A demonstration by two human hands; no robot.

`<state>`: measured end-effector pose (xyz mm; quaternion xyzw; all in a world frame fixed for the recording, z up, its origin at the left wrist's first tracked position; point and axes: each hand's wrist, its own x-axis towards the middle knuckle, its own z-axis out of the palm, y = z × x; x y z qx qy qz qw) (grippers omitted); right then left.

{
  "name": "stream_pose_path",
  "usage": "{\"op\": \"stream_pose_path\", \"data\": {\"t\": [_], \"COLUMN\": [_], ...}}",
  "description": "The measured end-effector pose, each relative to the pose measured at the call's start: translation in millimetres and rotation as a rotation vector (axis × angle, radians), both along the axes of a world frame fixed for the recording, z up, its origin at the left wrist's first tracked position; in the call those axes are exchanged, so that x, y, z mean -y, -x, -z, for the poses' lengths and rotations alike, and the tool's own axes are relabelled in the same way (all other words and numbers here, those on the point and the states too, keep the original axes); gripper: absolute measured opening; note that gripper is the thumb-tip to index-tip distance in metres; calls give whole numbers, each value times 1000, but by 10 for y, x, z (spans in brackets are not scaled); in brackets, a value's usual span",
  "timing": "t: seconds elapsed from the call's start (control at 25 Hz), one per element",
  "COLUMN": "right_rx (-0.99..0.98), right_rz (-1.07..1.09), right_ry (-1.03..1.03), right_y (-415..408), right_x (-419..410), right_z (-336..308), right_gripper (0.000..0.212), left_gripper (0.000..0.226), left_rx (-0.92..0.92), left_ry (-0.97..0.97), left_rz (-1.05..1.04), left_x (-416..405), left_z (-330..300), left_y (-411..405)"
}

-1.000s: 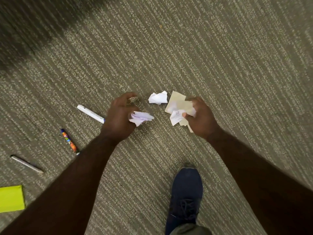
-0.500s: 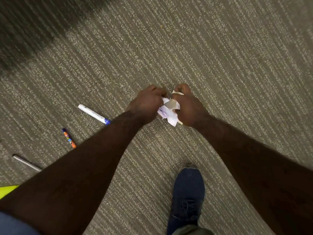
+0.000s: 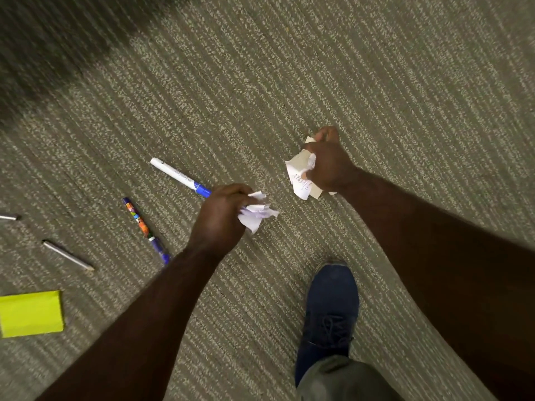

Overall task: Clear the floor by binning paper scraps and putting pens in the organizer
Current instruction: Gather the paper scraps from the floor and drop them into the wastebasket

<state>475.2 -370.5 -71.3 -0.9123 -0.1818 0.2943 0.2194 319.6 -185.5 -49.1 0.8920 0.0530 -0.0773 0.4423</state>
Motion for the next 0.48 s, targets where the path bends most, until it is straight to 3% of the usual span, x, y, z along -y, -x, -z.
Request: {"op": "stream_pose_path", "data": {"t": [0.28, 0.48], "right_rx": [-51, 54], "right_rz": [4, 116], "right_ry": [203, 100], "right_y": [-69, 98], "right_x": [-80, -5], "right_z": [45, 11], "right_gripper": [71, 61], "left_gripper": [36, 28], "left_rx": [-67, -71], "left_ry": [19, 26], "left_rz": [-60, -121], "left_x": [-332, -495], "left_z": [-67, -27], "left_y": [491, 603]}}
